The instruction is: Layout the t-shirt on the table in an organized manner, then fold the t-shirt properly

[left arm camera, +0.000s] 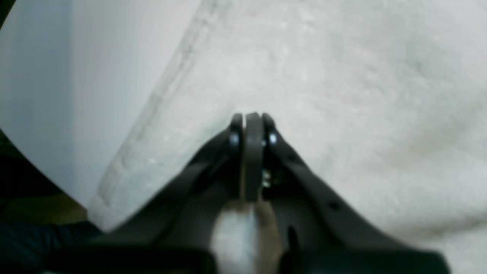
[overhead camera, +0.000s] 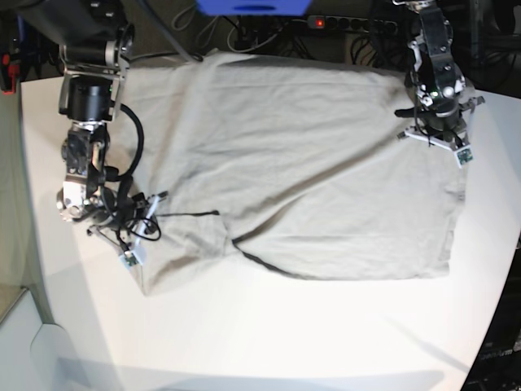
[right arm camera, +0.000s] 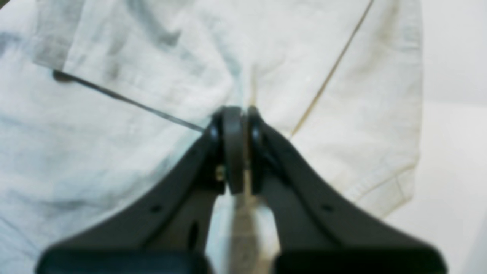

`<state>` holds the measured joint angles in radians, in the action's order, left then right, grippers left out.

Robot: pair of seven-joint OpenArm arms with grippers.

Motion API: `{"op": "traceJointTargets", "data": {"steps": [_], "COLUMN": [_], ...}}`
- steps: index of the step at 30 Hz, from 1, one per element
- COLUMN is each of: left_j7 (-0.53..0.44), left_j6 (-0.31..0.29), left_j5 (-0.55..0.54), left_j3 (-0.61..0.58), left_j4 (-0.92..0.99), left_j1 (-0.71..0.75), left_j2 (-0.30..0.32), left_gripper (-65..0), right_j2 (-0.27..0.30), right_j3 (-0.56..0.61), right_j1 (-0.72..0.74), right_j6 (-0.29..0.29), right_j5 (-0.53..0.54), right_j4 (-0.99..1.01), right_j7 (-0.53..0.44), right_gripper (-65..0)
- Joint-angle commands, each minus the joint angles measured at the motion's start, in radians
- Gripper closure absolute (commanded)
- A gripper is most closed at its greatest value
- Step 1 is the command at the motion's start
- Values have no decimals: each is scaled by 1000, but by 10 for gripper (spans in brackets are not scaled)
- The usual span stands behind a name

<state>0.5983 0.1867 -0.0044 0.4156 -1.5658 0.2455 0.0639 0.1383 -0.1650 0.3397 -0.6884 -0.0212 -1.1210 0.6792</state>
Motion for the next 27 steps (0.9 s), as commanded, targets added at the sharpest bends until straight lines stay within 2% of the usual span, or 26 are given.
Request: {"op": "traceJointTargets", "data": {"steps": [1, 10, 27], "left_j7": [-21, -21, -21], "left_j6": [7, 7, 7], "left_j5": [5, 5, 8], "left_j3": [2, 2, 2], "left_j4": [-15, -15, -15], "left_j1": [-7, -7, -4], "left_j2": [9, 9, 9], "left_gripper": [-14, -14, -14], "right_j2": [10, 10, -6], "right_j3": [0, 0, 12], "right_j1": [26, 39, 255], "right_j6": [-10, -10, -10], "right_j5": [14, 14, 16], "right_j4": [-15, -26, -55], "right_j7": [-20, -20, -19], "right_gripper": [-8, -4, -4]}}
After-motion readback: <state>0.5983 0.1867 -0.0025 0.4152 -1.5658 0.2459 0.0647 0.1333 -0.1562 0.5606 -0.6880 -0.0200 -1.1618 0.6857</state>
